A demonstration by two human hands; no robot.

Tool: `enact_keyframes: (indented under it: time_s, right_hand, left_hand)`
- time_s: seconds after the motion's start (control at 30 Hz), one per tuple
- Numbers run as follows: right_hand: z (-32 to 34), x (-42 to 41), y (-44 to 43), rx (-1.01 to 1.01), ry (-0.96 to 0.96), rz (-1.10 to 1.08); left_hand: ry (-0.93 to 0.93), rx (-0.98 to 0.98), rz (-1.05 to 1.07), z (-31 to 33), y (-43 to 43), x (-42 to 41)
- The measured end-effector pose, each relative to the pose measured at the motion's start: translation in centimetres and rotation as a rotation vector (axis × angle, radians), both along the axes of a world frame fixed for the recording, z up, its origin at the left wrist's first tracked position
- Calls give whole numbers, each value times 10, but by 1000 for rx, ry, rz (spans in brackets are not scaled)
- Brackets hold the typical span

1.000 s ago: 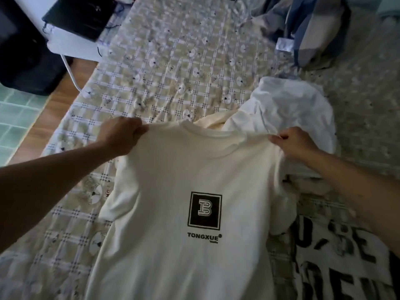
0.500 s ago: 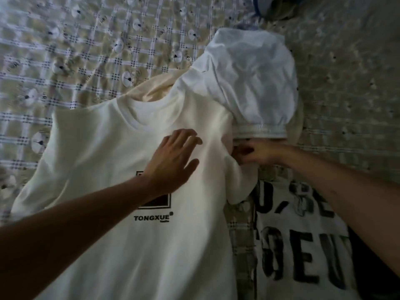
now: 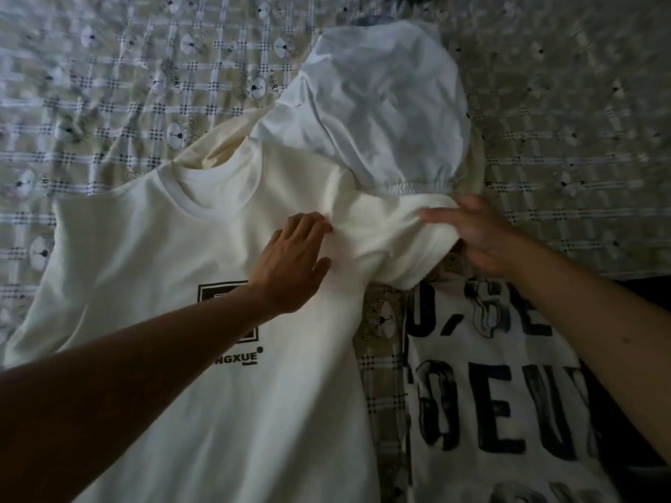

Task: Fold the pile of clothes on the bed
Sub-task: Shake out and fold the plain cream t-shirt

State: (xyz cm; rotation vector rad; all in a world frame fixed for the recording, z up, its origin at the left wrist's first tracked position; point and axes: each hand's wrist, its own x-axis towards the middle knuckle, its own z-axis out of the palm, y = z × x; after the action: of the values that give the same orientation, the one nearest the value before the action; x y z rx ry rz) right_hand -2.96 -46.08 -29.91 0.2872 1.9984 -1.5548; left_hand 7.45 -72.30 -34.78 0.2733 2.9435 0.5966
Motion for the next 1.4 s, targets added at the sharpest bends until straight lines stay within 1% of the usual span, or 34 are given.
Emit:
enact_keyframes:
  time_s: [0.07, 0.13, 0.17, 0.2, 0.27, 0.3, 0.37, 0.47, 0.53, 0.57, 0.63, 0.7, 0.77, 0.8, 0.83, 0.9, 0.93, 1.03, 1.1, 1.2, 1.33, 1.4]
  right_hand:
    - [6, -2, 18, -72, -15, -158]
    - [-1, 4, 31, -90, -21, -311]
    - [-7, 8, 35, -135, -51, -353]
    - [-15, 15, 37, -199, -96, -345]
    - [-26, 32, 33, -297, -190, -220]
    - [-29, 40, 27, -306, -226, -162]
    - [-41, 50, 17, -256, -238, -130]
    - [-51, 56, 7, -194, -201, -161]
    - [-43, 53, 1, -161, -199, -181]
    - [-35, 52, -2, -176, -195, -196]
    - [-19, 54, -5, -265, -150, -225]
    - [0, 66, -5, -399, -109, -284]
    - [3, 84, 0, -492, -159, -398]
    - [0, 94, 1, -465, -207, -441]
    - [-6, 103, 1, -382, -252, -456]
    - [-23, 113, 3, -162, -318, -424]
    - [-27, 113, 3, -87, -349, -396]
    - [-28, 98, 1, -44, -392, -381]
    - [-32, 84, 1, 23, -348, -387]
    - [-35, 75, -3, 63, -248, -364]
    - [-21, 81, -10, 66, -76, -400]
    - [-14, 88, -16, 106, 7, -405]
  left_hand:
    - [-1, -30, 9, -2, 5, -2]
    - [-4, -58, 28, -4, 13, -4]
    - [-13, -71, 37, -6, 17, -4]
    - [-31, -84, 45, -9, 21, -4]
    - [-82, -113, 52, -15, 27, -3]
    - [-104, -131, 53, -18, 30, -2]
    - [-126, -154, 51, -23, 31, -1]
    - [-132, -166, 45, -27, 28, 0]
    - [-129, -166, 45, -28, 26, 1]
    - [-127, -161, 46, -29, 25, 1]
    - [-114, -137, 46, -29, 23, 1]
    - [-89, -100, 48, -28, 22, 2]
    - [-81, -70, 47, -28, 23, 4]
    - [-87, -65, 42, -29, 23, 5]
    - [-99, -74, 31, -30, 23, 6]
    - [-126, -139, -7, -32, 21, 7]
    - [-141, -182, -32, -33, 20, 7]
    - [-149, -238, -73, -34, 20, 8]
    - [-139, -237, -80, -35, 19, 9]
    - [-115, -241, -69, -38, 20, 14]
    - [-140, -121, -10, -38, 40, 29]
    - [-168, -68, 23, -41, 51, 39]
